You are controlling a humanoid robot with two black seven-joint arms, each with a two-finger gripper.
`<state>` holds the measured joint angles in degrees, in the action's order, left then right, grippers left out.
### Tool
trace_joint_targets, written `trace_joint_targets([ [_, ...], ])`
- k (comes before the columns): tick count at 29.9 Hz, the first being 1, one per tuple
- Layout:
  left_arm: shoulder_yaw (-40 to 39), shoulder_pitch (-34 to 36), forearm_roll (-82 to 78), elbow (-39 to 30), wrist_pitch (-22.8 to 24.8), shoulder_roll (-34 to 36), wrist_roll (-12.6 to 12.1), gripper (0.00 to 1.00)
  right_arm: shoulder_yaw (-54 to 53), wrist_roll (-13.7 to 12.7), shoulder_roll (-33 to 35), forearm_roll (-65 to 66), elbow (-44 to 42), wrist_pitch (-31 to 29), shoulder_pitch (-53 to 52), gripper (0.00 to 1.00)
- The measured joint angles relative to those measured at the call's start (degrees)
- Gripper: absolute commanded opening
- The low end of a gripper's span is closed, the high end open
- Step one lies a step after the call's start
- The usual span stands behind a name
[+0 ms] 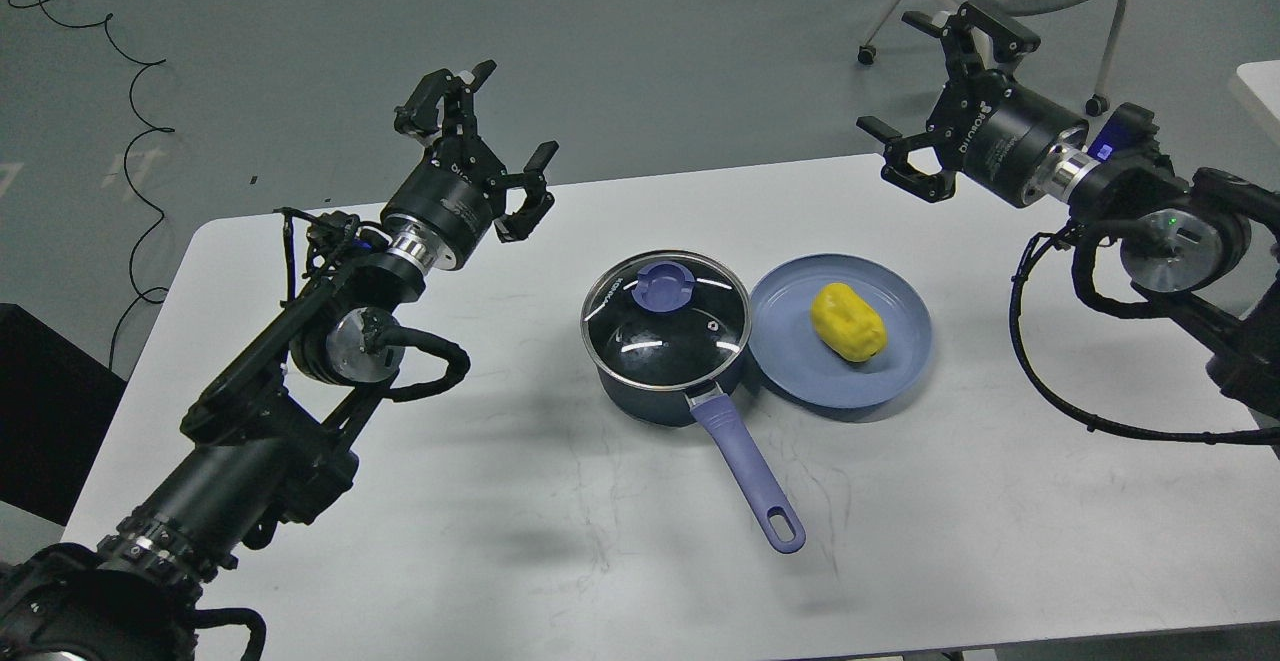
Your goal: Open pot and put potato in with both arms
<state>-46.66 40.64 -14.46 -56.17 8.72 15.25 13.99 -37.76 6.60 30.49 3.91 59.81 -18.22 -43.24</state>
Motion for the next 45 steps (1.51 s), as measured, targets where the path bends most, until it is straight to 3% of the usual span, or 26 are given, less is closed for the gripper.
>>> trace_joint_targets([
  [4,0.57,2.62,-2.74,0.00,-0.84,2.73,2.99,0.98,0.68,0.40,1.35,0.38,-3.29,-0.22,-0.04,1.00],
  [7,2.08,5.00,-7.45,-0.29,-0.96,5.79,3.27,0.98,-0.15,1.11,3.05,0.13,-6.37,-0.82,0.39,1.00],
  [12,11.17,10.58,-24.87,-1.76,-2.74,12.83,4.03,0.98,-1.13,2.34,7.08,-0.43,-7.71,-2.82,1.17,1.00],
  [18,14.74,12.88,-54.42,-10.07,-12.79,16.24,3.66,0.98,-1.96,3.13,9.64,-0.56,-9.83,-4.44,1.32,1.00],
  [21,17.20,12.69,-66.91,-17.25,-14.17,17.01,1.90,0.98,-2.63,3.23,9.75,-0.57,-11.07,-4.96,1.32,1.00],
  [25,23.78,12.71,-81.42,-20.87,-16.83,16.62,1.04,0.98,-2.83,3.24,10.41,-0.57,-11.37,-5.14,1.33,1.00],
  [30,29.23,12.78,-96.93,-18.05,-20.45,12.54,1.94,0.98,-2.82,3.25,10.88,-0.57,-11.38,-5.14,1.95,1.00],
  [37,35.18,13.96,-101.81,-8.75,-20.70,5.92,3.63,0.98,-2.68,3.34,11.33,-0.57,-11.36,-5.07,3.27,1.00],
  [45,37.24,13.80,-103.72,-3.04,-20.69,3.41,5.46,0.98,-2.43,3.34,12.69,-0.57,-11.35,-5.07,4.13,1.00],
])
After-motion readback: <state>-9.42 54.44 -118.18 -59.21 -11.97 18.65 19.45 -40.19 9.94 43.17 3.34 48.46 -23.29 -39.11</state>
